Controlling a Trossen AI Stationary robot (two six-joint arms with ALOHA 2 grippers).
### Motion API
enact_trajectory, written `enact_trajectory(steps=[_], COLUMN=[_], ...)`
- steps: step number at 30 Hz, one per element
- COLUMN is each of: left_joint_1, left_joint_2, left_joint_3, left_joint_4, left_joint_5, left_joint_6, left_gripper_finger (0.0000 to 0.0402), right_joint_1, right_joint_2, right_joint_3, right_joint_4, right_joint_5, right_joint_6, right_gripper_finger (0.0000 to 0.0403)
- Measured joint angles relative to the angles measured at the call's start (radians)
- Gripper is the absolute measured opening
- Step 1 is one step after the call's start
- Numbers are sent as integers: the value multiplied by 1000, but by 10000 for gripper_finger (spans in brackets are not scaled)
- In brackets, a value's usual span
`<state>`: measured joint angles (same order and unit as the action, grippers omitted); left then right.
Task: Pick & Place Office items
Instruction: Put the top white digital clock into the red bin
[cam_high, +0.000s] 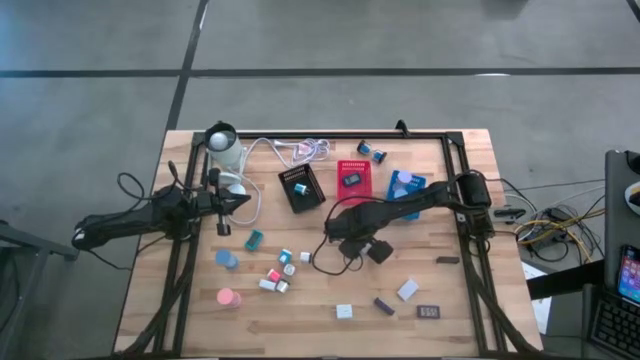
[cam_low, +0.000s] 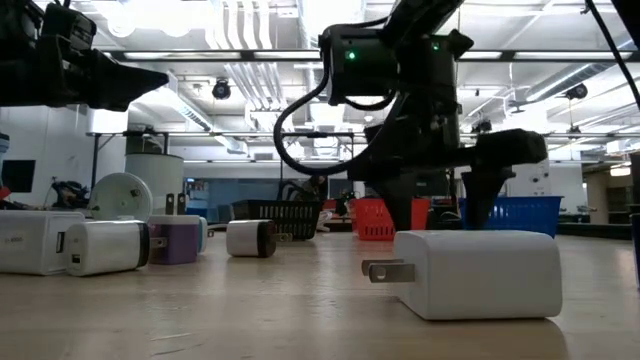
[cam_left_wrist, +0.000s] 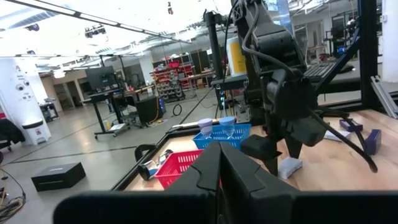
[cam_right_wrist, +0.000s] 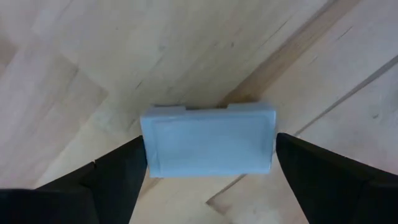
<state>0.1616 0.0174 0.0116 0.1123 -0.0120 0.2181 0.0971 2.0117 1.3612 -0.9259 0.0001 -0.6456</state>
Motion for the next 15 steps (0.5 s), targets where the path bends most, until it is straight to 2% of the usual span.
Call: enact_trajectory(steps=[10,15], left_joint_1=[0,0], left_joint_2=[0,0], left_joint_3=[0,0], left_joint_4=[0,0], left_joint_5=[0,0], left_joint_6=[-1,-1], left_gripper_finger=[14,14], right_joint_1=[0,0], right_joint_2=[-7,-6], right_joint_3=[-57,-51], right_joint_4=[62,54], right_joint_5=[-29,-30], right_joint_6=[-12,33], right_gripper_finger=[334,305])
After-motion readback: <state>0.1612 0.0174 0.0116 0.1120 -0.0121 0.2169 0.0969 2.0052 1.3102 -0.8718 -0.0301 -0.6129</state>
